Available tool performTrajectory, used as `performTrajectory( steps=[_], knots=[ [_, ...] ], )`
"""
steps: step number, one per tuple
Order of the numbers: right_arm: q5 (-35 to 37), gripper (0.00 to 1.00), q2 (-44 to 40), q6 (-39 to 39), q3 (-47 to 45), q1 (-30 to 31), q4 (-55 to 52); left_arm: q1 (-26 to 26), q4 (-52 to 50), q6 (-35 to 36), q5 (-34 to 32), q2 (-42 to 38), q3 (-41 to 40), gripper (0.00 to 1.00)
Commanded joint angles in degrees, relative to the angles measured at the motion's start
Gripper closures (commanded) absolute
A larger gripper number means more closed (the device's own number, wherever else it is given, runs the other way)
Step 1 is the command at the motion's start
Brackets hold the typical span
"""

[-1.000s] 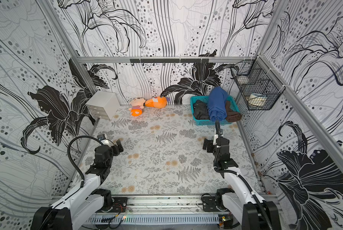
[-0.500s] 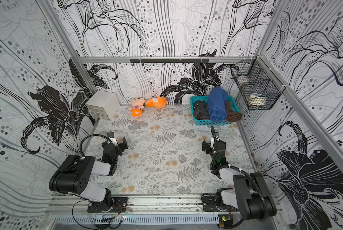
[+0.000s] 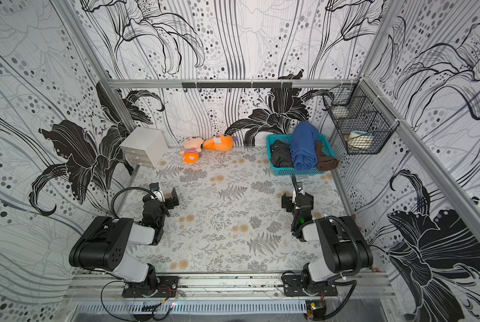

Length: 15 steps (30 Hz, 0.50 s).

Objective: Roll up the long pants
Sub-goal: Reset both arms

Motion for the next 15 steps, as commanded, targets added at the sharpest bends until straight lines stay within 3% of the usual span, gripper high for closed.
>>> performTrajectory(
  steps=[1,15],
  knots=[
    [1.1,0.01,0.0,0.6,1.3,-0.5,0.9,1.1,-0.8,-0.5,-0.7,-0.5,1.9,0.01],
    [1.1,0.01,-0.1,0.6,1.2,-0.5,1.2,1.4,-2.9,-1.0,0.2,-0.2,3.1,0.01]
  ],
)
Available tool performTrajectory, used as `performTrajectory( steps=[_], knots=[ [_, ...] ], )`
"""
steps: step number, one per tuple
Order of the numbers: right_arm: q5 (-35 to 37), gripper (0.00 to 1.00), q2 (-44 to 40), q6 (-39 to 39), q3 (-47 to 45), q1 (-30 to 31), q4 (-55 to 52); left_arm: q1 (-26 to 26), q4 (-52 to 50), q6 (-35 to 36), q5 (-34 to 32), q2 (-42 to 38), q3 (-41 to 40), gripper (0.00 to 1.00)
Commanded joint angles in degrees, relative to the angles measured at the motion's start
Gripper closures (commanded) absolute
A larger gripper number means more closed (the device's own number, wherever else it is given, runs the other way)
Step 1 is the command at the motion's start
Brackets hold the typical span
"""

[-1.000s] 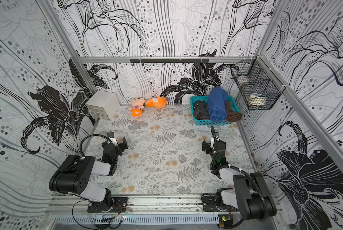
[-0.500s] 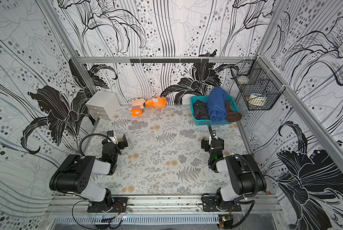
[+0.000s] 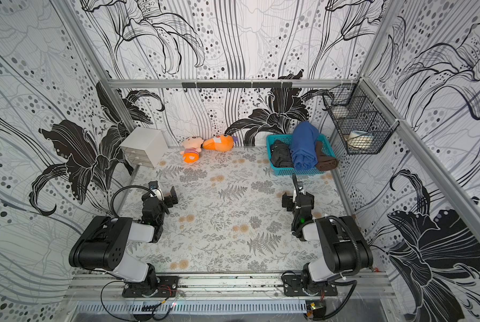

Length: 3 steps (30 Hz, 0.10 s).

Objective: Roll up the long pants
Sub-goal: Reset both arms

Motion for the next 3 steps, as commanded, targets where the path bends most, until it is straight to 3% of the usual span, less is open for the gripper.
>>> performTrajectory(
  steps=[1,3],
  knots=[
    [0.9,0.01,0.0,0.4,1.0,-0.3,1.1,0.8,-0.8,-0.7,0.5,-0.4,1.8,0.01],
    [0.9,0.01,0.0,0.4,1.0,-0.3,1.0,0.8,-0.6,-0.7,0.5,-0.4,1.7,0.01]
  ],
)
